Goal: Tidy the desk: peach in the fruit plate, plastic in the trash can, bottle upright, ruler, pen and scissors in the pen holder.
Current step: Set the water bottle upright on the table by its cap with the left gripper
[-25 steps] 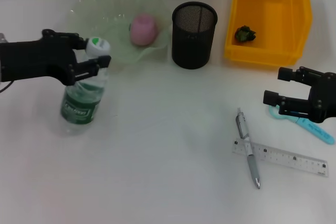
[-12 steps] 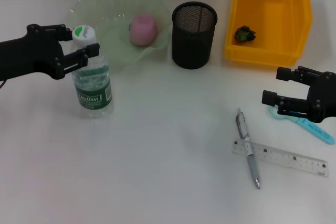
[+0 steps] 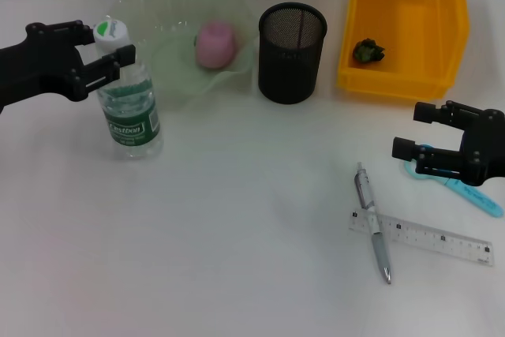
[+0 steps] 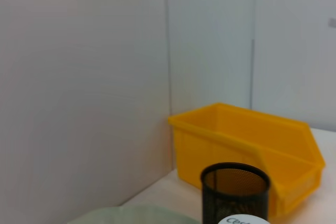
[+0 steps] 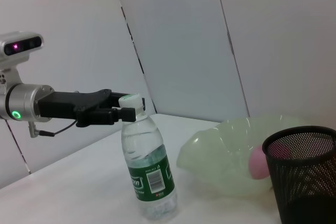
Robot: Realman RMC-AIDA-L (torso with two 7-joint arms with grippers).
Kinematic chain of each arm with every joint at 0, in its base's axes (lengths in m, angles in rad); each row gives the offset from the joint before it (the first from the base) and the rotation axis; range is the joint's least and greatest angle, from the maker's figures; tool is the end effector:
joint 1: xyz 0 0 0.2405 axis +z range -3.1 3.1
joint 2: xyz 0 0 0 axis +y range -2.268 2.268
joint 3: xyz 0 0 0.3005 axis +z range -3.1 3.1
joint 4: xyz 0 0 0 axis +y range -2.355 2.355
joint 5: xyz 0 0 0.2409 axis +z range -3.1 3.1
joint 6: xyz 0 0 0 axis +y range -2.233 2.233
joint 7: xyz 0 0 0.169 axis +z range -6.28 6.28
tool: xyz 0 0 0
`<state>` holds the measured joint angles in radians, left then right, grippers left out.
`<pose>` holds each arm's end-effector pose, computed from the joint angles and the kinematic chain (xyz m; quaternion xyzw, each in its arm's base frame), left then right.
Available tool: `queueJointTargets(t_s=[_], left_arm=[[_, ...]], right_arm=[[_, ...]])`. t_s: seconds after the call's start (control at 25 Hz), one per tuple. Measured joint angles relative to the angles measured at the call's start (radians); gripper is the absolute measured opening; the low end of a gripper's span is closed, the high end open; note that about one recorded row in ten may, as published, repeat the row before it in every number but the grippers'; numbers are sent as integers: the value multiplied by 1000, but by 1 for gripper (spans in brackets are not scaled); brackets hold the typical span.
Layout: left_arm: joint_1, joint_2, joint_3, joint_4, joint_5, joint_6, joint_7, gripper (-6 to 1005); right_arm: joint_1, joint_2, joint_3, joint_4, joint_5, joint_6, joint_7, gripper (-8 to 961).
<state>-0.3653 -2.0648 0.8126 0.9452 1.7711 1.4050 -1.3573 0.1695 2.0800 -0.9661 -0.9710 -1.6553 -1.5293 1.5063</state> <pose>-0.3150 0.3950 0.0264 -0.9169 -0.1520 -0.2314 0.2874 0.3330 0.3181 -0.0032 -0.9048 0.2547 0.2813 0.1931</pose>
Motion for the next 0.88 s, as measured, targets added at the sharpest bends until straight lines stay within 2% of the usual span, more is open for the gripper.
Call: queueJointTargets(t_s=[0.16,0.76,0.88], left_arm=[[-12,-4,-25,-46,-2,-6,41,550],[-6,-4,-21,-61,-53,-1,56,588],[0,-5,-25,-47,-67,15,55,660]], right_arm=[[-1,0,0,0,0,0,0,829],[1,-1,4,0,0,0,9,830],[1,-1,6,0,0,-1,9,830]])
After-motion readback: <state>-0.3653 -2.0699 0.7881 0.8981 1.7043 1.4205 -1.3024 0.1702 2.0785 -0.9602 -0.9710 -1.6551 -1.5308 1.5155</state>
